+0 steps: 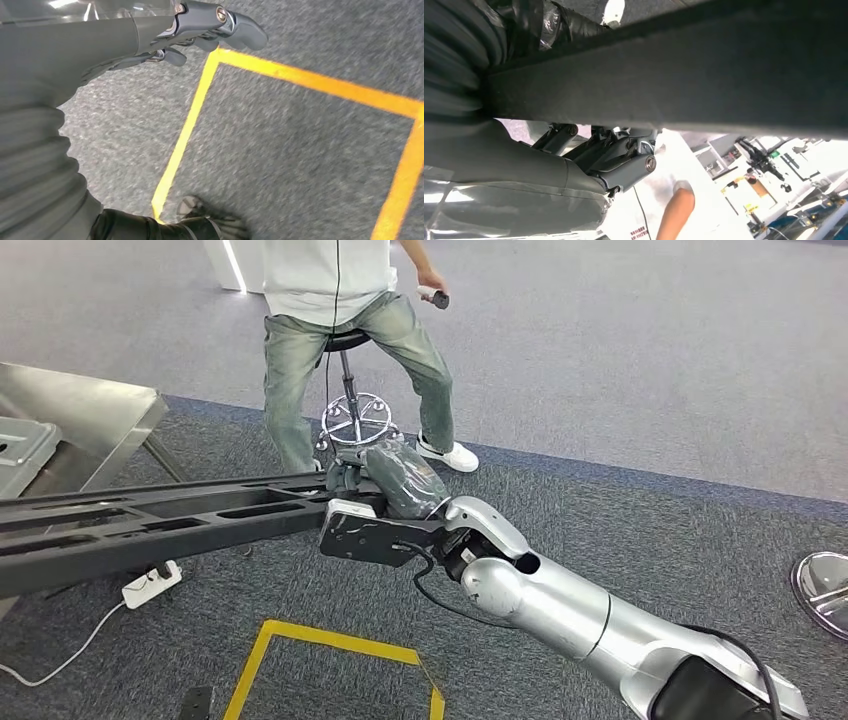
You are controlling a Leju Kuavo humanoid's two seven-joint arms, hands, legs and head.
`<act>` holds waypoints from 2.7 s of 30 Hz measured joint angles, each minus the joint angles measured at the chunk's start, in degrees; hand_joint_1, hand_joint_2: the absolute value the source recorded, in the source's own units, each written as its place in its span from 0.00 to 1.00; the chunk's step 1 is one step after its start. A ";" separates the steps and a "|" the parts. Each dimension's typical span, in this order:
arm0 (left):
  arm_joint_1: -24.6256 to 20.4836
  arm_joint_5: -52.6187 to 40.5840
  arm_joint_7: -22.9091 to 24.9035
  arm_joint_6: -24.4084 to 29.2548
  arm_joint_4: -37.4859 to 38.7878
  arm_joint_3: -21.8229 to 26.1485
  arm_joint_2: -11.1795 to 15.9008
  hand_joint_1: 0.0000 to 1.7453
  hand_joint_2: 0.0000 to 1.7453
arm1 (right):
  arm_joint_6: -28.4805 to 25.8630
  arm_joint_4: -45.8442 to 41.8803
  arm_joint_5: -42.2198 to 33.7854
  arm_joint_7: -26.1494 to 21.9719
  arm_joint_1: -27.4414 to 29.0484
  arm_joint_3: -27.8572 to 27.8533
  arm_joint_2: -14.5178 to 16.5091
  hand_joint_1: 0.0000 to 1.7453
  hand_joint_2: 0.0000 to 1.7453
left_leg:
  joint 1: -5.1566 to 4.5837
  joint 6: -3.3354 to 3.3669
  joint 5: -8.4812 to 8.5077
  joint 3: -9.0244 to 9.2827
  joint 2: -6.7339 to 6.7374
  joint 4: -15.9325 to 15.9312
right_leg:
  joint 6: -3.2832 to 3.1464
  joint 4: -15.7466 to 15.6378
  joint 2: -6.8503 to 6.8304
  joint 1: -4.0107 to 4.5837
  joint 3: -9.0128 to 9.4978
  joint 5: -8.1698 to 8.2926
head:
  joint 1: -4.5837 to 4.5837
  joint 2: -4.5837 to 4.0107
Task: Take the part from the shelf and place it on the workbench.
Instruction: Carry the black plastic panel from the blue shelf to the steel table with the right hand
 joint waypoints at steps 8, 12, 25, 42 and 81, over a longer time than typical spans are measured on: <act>-0.18 -0.25 0.03 0.04 -0.04 -0.19 -0.08 0.00 1.00 | 0.49 1.13 8.99 3.54 0.04 0.20 0.17 1.00 1.00 | -0.17 -1.19 -3.73 -7.15 8.70 12.68 | -1.25 -0.83 -6.12 0.22 1.44 -0.58 | -0.60 0.01; -0.35 -0.32 0.05 0.04 -0.04 -0.19 -0.07 0.00 1.00 | 0.81 1.24 11.46 4.31 -0.11 0.24 0.15 1.00 1.00 | -1.08 -0.56 0.70 -0.33 13.31 0.66 | -0.42 -0.58 -8.28 0.69 2.12 -1.56 | -0.65 -0.01; -0.56 -0.75 0.12 -0.08 -0.04 -0.21 -0.07 0.00 1.00 | 7.91 -1.38 38.29 11.85 -1.87 0.81 -1.78 1.00 1.00 | -0.98 2.39 0.51 0.28 5.21 -0.21 | 1.37 14.82 -3.03 0.27 -6.22 -7.17 | -0.27 -0.01; 0.42 -0.33 -0.61 -0.19 -0.06 -0.21 -0.15 0.00 1.00 | -0.84 -6.02 24.30 5.74 0.52 -0.88 -3.13 1.00 1.00 | 0.03 -1.27 -1.74 -4.43 9.75 8.47 | -0.92 -1.51 -6.76 0.53 2.01 -0.44 | -0.92 0.00; 1.02 -0.30 -1.48 0.37 -0.13 -0.23 -0.03 0.00 1.00 | -12.20 -15.90 -24.09 -16.86 8.14 -11.22 -5.82 1.00 1.00 | -0.78 1.87 0.18 1.56 9.42 -0.77 | 1.58 2.24 -6.74 0.35 1.27 -3.65 | -0.52 0.00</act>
